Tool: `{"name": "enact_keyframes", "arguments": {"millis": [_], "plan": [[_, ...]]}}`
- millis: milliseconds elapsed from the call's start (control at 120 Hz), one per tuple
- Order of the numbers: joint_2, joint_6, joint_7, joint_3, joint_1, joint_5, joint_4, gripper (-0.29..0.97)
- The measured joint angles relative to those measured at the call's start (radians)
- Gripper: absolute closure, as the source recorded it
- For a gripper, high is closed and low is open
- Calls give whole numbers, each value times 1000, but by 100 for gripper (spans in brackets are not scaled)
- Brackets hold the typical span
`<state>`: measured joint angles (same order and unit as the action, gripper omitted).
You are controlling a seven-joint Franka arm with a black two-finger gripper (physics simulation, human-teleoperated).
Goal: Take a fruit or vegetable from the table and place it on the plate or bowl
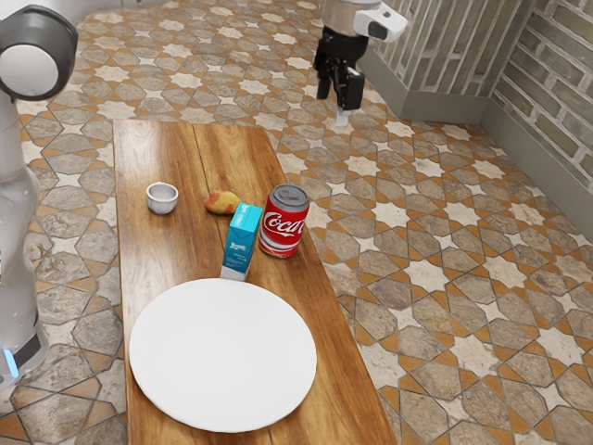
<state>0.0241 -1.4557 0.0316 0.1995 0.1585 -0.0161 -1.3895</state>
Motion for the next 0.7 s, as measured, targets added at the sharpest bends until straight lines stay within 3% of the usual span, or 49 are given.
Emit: {"name": "enact_keyframes", "arguments": {"millis": [192, 333, 508, 592, 700], "plan": [[2, 27, 16, 5, -96, 6, 6, 0], [9, 79, 26, 10, -157, 26, 190, 0], [49, 120, 35, 53, -106, 31, 243, 0], [-10, 133, 38, 113, -95, 31, 220, 0], [-112, 143, 41, 140, -156, 31, 212, 0]]}}
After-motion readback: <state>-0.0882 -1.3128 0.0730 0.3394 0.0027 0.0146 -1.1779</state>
